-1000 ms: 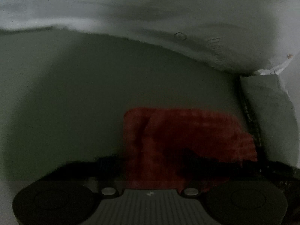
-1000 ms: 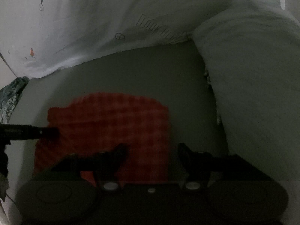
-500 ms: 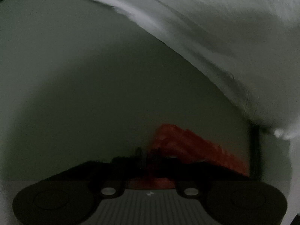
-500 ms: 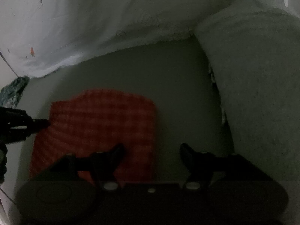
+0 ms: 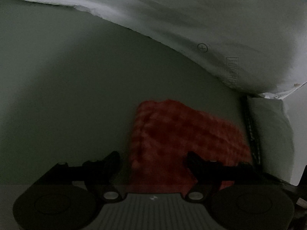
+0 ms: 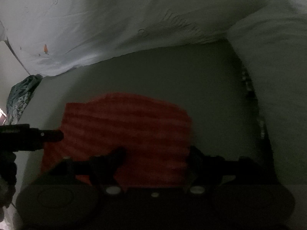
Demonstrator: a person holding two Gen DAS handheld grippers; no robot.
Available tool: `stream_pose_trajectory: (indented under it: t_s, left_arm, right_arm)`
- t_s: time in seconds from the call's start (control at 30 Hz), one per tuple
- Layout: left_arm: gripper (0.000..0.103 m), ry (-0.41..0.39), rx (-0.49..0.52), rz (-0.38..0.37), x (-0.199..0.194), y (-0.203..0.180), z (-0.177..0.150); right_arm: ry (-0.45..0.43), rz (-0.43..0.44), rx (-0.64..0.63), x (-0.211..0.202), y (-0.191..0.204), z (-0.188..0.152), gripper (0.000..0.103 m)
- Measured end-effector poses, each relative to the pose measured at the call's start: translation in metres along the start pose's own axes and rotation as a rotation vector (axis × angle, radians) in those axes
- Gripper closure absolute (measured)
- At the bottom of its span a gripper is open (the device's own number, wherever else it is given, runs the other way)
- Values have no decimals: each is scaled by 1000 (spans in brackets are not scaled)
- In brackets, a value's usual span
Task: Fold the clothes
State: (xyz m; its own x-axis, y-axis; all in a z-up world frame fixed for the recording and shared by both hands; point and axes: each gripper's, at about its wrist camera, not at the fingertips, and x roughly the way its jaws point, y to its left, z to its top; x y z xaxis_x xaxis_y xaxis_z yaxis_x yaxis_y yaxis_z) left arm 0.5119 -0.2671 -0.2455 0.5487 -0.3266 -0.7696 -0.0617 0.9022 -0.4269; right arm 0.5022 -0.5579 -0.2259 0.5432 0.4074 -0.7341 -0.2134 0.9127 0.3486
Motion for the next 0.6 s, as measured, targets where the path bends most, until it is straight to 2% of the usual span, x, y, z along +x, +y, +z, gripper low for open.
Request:
stream_pose_trajectory:
  t_s: [0.1,0.23,0.4,0.6]
  left_arm:
    - [25,5,49,23,3,-4,1]
    - [26,6,190,94,10,-23,-3]
    - [27,2,302,176,17,-39,-9]
    - [27,4,363,233,20,-48,-13]
  right_arm:
    - [10,6,-26,0,4,-1,27]
    - [40,25,-85,4,14,1,27]
    - [51,-29,-192,6,29,-4,28]
    - [37,-90,-298,8,46,-10,38]
